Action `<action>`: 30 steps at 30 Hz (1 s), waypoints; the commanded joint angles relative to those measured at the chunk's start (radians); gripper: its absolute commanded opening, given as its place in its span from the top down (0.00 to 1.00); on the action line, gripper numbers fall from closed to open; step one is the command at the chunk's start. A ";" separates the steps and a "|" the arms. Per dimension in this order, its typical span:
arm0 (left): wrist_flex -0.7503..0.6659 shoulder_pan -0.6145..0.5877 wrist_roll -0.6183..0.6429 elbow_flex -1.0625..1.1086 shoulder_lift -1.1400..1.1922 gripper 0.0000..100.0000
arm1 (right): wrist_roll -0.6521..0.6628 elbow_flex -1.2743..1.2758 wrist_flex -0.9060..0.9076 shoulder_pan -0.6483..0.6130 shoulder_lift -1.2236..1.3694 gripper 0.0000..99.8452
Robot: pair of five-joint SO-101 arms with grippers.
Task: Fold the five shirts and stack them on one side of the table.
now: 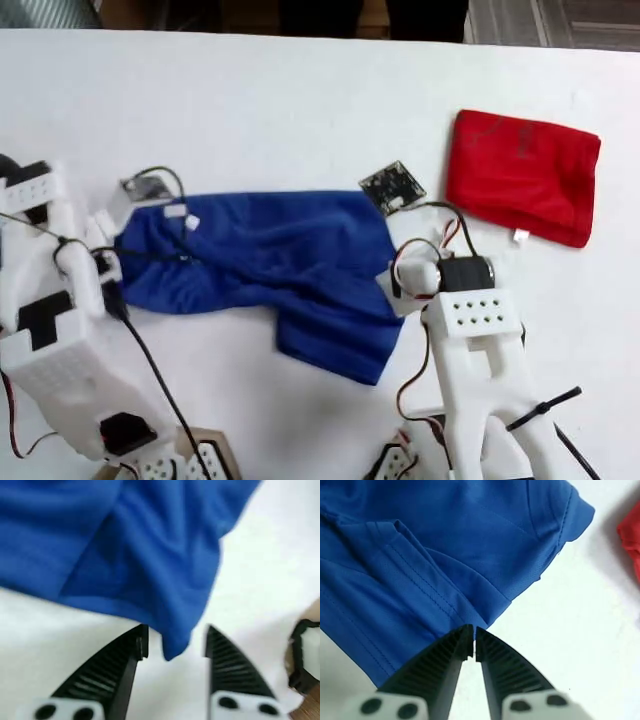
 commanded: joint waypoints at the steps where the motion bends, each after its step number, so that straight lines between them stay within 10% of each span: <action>1: 0.003 -0.043 -0.106 -0.090 -0.020 0.75 | -0.003 -0.012 0.018 0.005 -0.041 0.98; 10: 0.190 -0.012 -0.020 -0.473 -0.008 0.78 | -0.003 -0.012 0.013 0.012 -0.041 0.98; 15: 0.021 0.095 0.327 -0.346 -0.006 0.78 | -0.003 -0.012 0.013 0.007 -0.041 0.98; 30: -0.494 0.044 0.324 0.058 -0.009 0.78 | -0.003 -0.012 0.015 0.012 -0.041 0.98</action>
